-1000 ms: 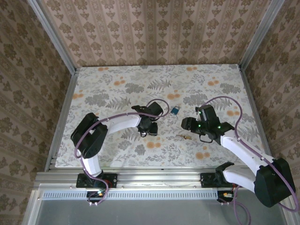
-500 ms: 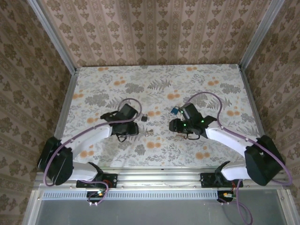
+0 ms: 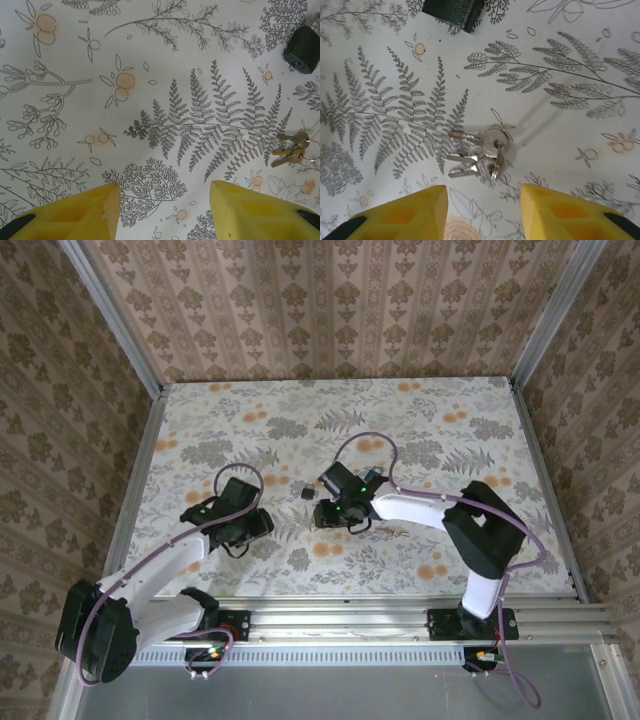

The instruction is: Unlock with the key

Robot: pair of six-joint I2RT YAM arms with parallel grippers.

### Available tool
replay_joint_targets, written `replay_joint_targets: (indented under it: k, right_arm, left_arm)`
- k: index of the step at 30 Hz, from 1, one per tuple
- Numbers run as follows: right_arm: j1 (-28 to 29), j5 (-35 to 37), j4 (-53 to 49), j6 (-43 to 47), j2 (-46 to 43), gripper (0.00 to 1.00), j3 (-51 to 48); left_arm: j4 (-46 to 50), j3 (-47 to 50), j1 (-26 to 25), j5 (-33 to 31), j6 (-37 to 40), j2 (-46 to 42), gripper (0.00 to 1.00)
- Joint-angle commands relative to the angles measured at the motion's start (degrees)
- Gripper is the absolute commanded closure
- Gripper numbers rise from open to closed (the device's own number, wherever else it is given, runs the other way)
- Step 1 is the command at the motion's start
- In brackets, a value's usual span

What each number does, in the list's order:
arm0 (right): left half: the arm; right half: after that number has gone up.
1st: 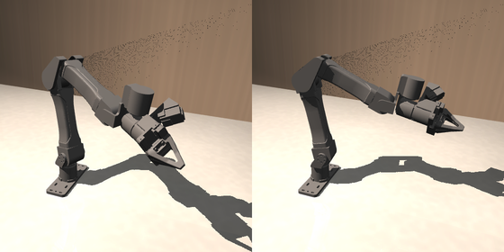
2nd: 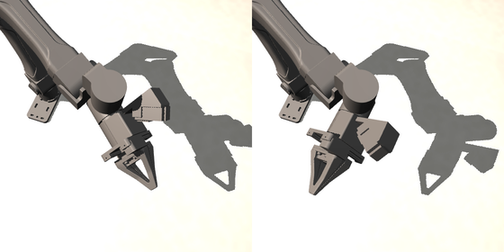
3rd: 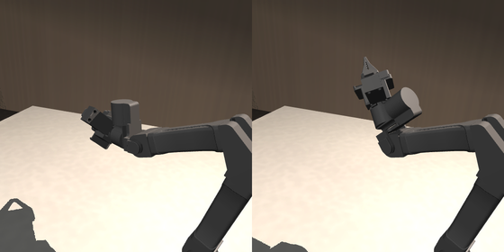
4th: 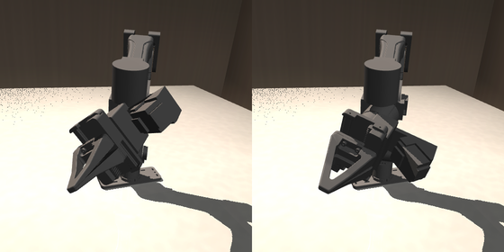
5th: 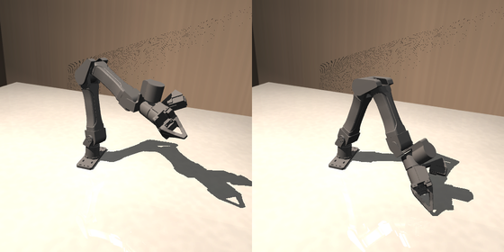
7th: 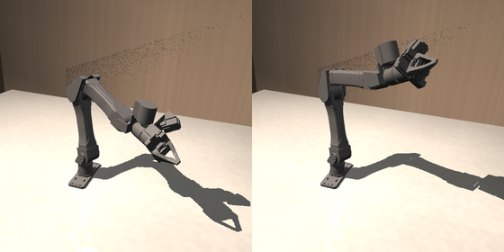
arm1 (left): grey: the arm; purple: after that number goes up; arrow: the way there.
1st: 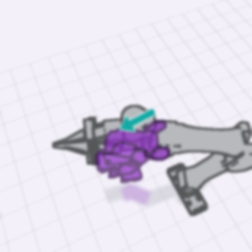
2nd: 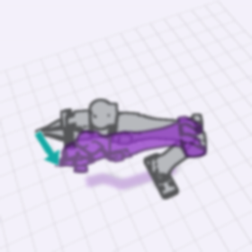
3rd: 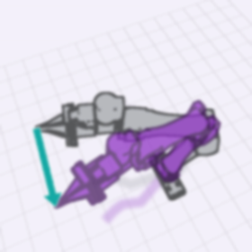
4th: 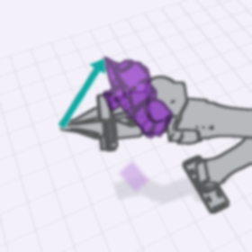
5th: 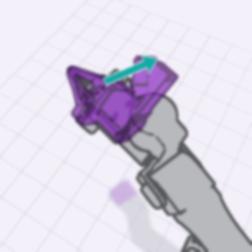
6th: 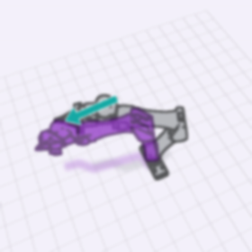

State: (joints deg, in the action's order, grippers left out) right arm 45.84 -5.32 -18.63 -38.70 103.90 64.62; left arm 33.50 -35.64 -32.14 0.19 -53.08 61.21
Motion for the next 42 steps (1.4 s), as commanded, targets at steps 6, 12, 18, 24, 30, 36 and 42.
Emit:
replay_joint_targets:
  k: [6, 12, 18, 24, 30, 36, 42]
  right_arm:
    - [1.42, 5.65, -7.21, -0.78, 6.94, 0.62, 7.00]
    - [1.44, 5.59, -6.85, -0.77, 9.85, 0.73, 8.05]
    - [1.54, 5.43, -6.66, -0.77, 11.77, 0.92, 8.00]
    - [1.36, 4.33, -2.20, -0.35, 8.27, 1.00, 4.69]
    - [0.31, 0.38, 6.36, 1.00, -0.18, 1.00, -1.94]
    - [-0.75, -1.03, 11.00, 3.72, -10.45, 1.00, -8.24]
    - [-1.32, -1.08, 12.24, 7.62, -19.66, 1.00, -12.34]
  left_arm:
    - [-1.68, 1.44, 0.50, 2.01, -1.84, -0.39, 0.49]
    - [-2.42, 1.98, 0.50, 2.16, -2.11, -0.14, 0.49]
    - [-3.34, 2.48, 0.50, 2.57, -2.39, 0.57, 0.49]
    - [-3.61, 1.47, 0.50, 3.08, -1.95, 1.53, 0.49]
    - [-3.77, -1.02, 0.34, 3.29, 0.00, 2.07, 0.49]
    - [-7.31, -3.43, 0.14, 5.29, 3.38, 1.28, 0.55]
    - [-14.42, -7.67, 0.17, 13.02, 9.27, 1.19, 0.74]
